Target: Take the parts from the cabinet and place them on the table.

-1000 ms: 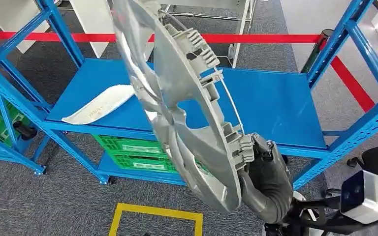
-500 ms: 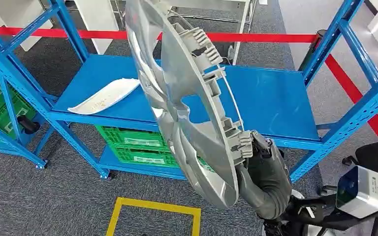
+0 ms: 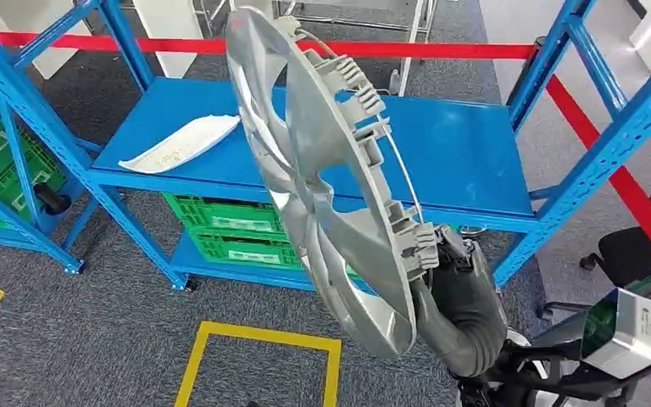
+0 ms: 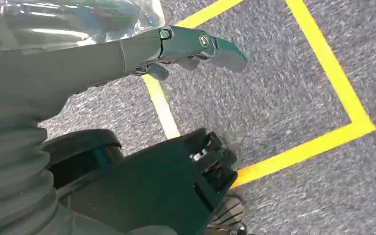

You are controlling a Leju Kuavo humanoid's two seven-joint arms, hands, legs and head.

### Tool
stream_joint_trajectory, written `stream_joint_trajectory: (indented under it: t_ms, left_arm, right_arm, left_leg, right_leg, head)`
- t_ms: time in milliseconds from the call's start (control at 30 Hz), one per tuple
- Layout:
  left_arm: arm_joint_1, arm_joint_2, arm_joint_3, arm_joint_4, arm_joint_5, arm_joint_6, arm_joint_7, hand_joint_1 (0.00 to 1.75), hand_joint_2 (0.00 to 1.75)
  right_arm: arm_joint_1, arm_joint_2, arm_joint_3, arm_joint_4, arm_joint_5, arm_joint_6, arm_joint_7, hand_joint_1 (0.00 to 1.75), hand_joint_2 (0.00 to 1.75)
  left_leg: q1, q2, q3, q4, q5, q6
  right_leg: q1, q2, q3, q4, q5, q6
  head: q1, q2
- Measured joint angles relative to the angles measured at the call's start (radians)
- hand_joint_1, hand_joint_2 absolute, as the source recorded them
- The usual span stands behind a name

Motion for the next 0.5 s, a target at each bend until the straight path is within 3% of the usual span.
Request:
stream_joint_trajectory:
  t_ms: [33,67,133,167,200,267,300,333,367,433,500]
  left_arm:
    - [0.000,0.000,0.000,0.000,0.002,0.000,0.000,0.00,1.75]
    - [0.001,0.000,0.000,0.000,0.002,0.000,0.000,0.00,1.75]
    - [0.002,0.000,0.000,0.000,0.007,0.000,0.000,0.00,1.75]
    - [0.002,0.000,0.000,0.000,0.007,0.000,0.000,0.00,1.75]
    - [0.003,0.000,0.000,0.000,0.008,0.000,0.000,0.00,1.75]
    - [0.004,0.000,0.000,0.000,0.008,0.000,0.000,0.00,1.75]
    - [0.003,0.000,0.000,0.000,0.008,0.001,0.000,0.00,1.75]
    - [0.002,0.000,0.000,0.000,0.009,0.002,0.000,0.00,1.75]
    - [0.001,0.001,0.000,0.000,0.009,0.002,0.000,0.00,1.75]
    - [0.001,0.000,0.000,0.000,0.009,0.003,0.000,0.00,1.75]
    - [0.005,0.001,0.000,0.000,0.010,0.003,0.000,0.00,1.75]
  right_arm:
    - [0.000,0.000,0.000,0.000,0.001,-0.005,0.002,1.75,1.75]
    - [0.001,0.000,-0.001,0.000,0.003,-0.013,0.003,1.75,1.75]
    - [0.006,0.000,-0.003,0.000,0.009,-0.021,0.008,1.75,1.75]
    - [0.010,0.000,-0.004,0.000,0.010,-0.025,0.008,1.75,1.75]
    - [0.014,0.000,-0.005,0.000,0.010,-0.028,0.010,1.75,1.75]
    - [0.016,0.000,-0.006,0.000,0.010,-0.031,0.011,1.75,1.75]
    - [0.016,0.000,-0.008,0.000,0.010,-0.031,0.011,1.75,1.75]
    - [0.017,0.000,-0.008,0.000,0.010,-0.032,0.012,1.75,1.75]
    - [0.017,0.000,-0.008,0.000,0.010,-0.032,0.012,1.75,1.75]
    - [0.018,0.000,-0.009,0.000,0.011,-0.034,0.014,1.75,1.75]
    - [0.018,0.000,-0.010,0.000,0.011,-0.036,0.016,1.75,1.75]
  left_leg:
    - [0.002,-0.001,-0.007,0.013,-0.035,-0.006]
    - [0.003,-0.001,-0.016,0.052,-0.087,-0.010]
    - [0.005,-0.001,-0.045,0.192,-0.194,-0.015]
    - [0.005,-0.001,-0.054,0.255,-0.218,-0.016]
    - [0.005,-0.001,-0.047,0.280,-0.210,-0.014]
    - [0.004,-0.001,0.018,0.221,-0.144,-0.008]
    - [0.003,-0.001,0.075,0.142,-0.109,-0.003]
    - [0.001,-0.002,0.143,0.045,-0.098,0.007]
    - [-0.005,-0.002,0.184,-0.027,-0.122,0.015]
    - [-0.010,-0.002,0.190,-0.056,-0.123,0.013]
    - [-0.012,-0.001,0.184,-0.072,-0.112,0.025]
  right_leg:
    - [-0.001,-0.003,-0.006,0.000,0.009,-0.011]
    - [-0.001,-0.003,-0.015,0.000,0.017,-0.018]
    - [0.001,-0.006,-0.035,0.000,0.033,-0.023]
    - [0.003,-0.007,-0.047,0.001,0.042,-0.023]
    - [0.004,-0.009,-0.060,0.002,0.051,-0.023]
    - [0.005,-0.008,-0.082,0.004,0.066,-0.021]
    - [0.006,-0.007,-0.091,0.005,0.073,-0.019]
    - [0.006,-0.006,-0.095,0.005,0.081,-0.015]
    - [0.009,-0.006,-0.100,0.006,0.086,-0.009]
    - [0.002,-0.008,-0.105,0.000,0.105,0.006]
    - [0.002,-0.009,-0.108,-0.006,0.123,0.020]
  head:
    - [-0.003,0.000]
    - [-0.007,0.000]
    - [-0.011,0.000]
    - [-0.011,0.000]
    - [-0.011,0.000]
    - [-0.011,0.000]
    - [-0.011,0.000]
    - [-0.011,0.000]
    - [-0.011,0.000]
    - [-0.011,0.000]
    - [-0.011,0.000]
